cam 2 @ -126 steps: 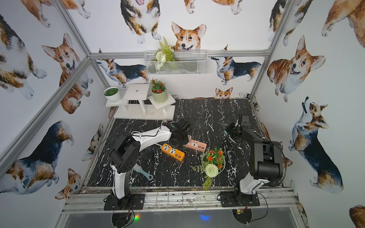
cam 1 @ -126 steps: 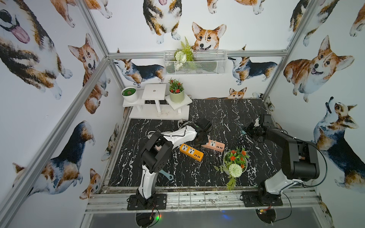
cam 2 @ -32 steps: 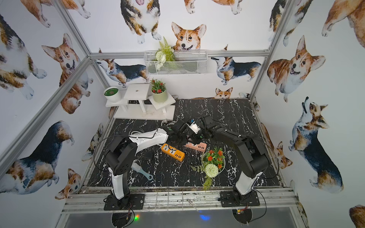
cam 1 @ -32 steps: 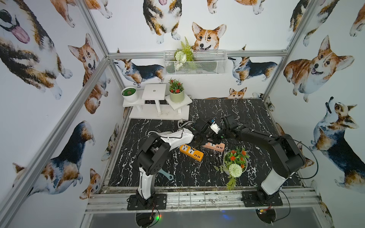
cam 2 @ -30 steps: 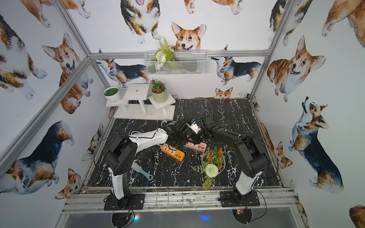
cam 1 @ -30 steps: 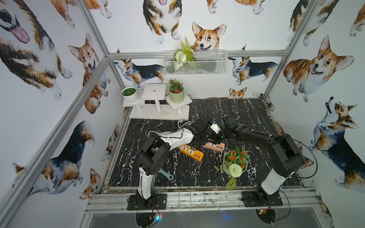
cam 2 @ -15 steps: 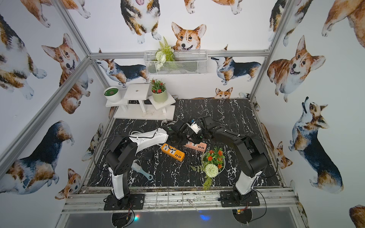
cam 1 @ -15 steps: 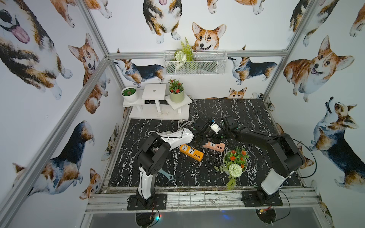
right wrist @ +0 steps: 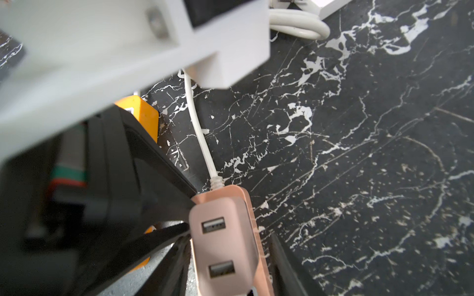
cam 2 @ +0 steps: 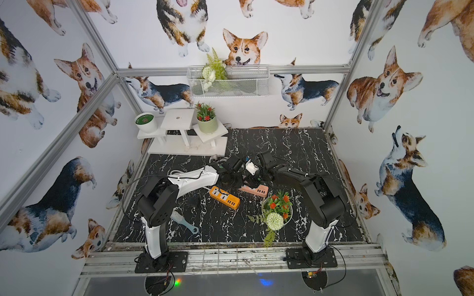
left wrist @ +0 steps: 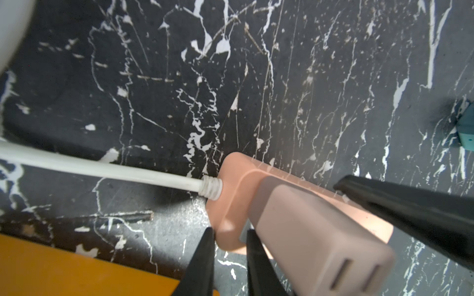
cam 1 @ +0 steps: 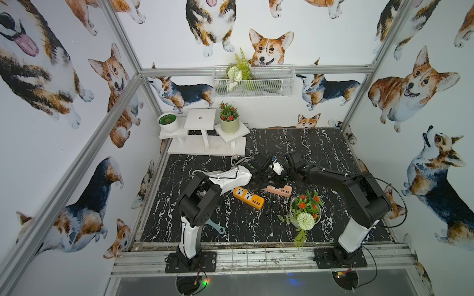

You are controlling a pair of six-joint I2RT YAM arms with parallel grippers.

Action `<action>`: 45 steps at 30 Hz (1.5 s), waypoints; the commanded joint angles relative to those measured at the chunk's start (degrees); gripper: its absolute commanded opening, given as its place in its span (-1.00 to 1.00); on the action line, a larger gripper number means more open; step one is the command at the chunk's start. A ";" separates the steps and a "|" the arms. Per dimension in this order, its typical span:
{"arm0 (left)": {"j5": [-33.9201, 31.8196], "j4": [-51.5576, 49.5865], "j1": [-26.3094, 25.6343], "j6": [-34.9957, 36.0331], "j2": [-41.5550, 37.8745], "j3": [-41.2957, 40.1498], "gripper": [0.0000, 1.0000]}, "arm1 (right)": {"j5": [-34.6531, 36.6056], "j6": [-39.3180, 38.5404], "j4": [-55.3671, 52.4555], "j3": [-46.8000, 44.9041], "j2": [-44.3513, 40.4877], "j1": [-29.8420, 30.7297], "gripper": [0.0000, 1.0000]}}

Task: Pull the plug off the socket
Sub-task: Remove the plug from the socket.

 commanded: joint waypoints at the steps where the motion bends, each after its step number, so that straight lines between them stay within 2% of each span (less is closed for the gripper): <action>1: -1.10 -11.24 0.02 1.67 1.79 -0.94 -0.55 | 1.11 -2.06 0.04 0.93 0.31 0.24 0.06; 19: -1.83 -12.43 0.19 2.97 2.30 -0.46 -0.59 | 0.19 -4.45 2.29 -0.12 1.88 0.58 -0.25; 22: -1.86 -12.51 0.19 3.04 2.54 -0.03 -0.58 | 0.07 -4.88 2.38 -0.14 2.04 0.66 -0.42; 28: -2.06 -12.78 0.28 2.91 2.93 0.17 -0.58 | -0.50 -5.05 1.32 0.37 2.68 0.66 -0.97; 29: -2.07 -12.83 0.26 2.93 2.93 0.19 -0.58 | -0.79 -5.26 0.73 0.65 2.69 0.70 -1.00; 45: -2.42 -13.10 0.23 2.93 3.29 0.18 -0.58 | -2.02 -5.17 -1.66 1.57 -2.23 1.01 -1.00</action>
